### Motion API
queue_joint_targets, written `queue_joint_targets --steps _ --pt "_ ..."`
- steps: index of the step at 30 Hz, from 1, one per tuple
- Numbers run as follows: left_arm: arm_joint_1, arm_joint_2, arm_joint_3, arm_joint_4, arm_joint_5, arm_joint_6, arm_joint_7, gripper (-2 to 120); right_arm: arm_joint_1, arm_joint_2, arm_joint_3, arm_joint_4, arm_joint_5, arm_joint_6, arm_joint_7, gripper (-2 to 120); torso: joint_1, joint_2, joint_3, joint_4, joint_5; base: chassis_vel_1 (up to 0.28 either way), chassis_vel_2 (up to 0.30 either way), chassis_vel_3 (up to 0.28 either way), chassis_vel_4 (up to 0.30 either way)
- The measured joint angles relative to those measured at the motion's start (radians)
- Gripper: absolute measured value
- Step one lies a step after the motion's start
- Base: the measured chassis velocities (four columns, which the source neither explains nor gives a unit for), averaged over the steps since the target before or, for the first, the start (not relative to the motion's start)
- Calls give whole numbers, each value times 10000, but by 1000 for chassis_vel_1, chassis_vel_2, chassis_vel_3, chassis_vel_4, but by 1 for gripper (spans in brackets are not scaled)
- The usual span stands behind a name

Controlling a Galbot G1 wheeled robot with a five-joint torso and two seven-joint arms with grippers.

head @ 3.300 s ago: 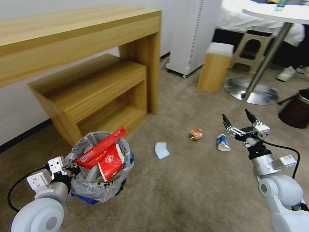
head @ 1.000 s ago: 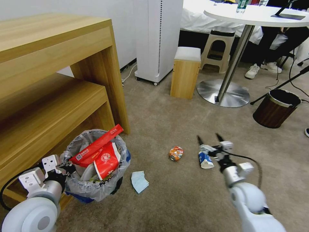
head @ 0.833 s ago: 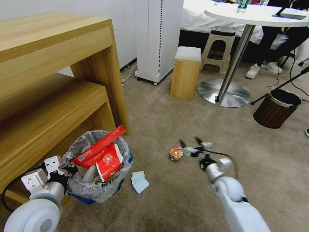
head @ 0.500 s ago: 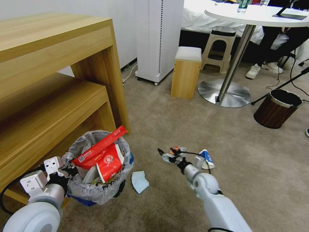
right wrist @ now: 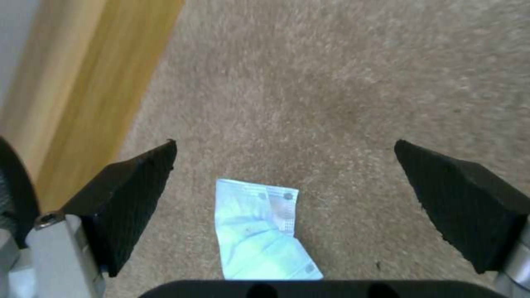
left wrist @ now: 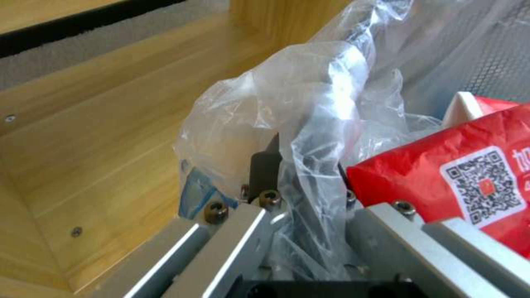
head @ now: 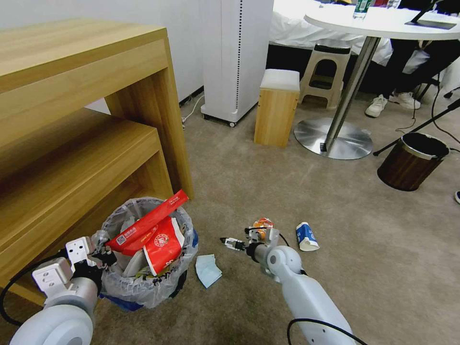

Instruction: Pick up the trash bin and place the garbage on the floor into it.

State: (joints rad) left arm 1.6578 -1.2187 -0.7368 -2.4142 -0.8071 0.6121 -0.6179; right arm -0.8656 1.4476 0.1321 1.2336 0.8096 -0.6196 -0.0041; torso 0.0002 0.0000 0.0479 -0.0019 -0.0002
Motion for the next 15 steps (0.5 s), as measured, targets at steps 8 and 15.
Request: queue_joint_targets --steps 8,15 --pt "128 -84 -29 -47 126 -3 27 0 1058 796 -450 -1365 -381 -420 257 100 0 0 0 0 0 0 0 0 0" --pt "137 -159 -11 -68 190 -7 28 0 1106 1047 -642 -1801 -1130 -591 -96 100 0 1 0 0 0 0 0 0 0"
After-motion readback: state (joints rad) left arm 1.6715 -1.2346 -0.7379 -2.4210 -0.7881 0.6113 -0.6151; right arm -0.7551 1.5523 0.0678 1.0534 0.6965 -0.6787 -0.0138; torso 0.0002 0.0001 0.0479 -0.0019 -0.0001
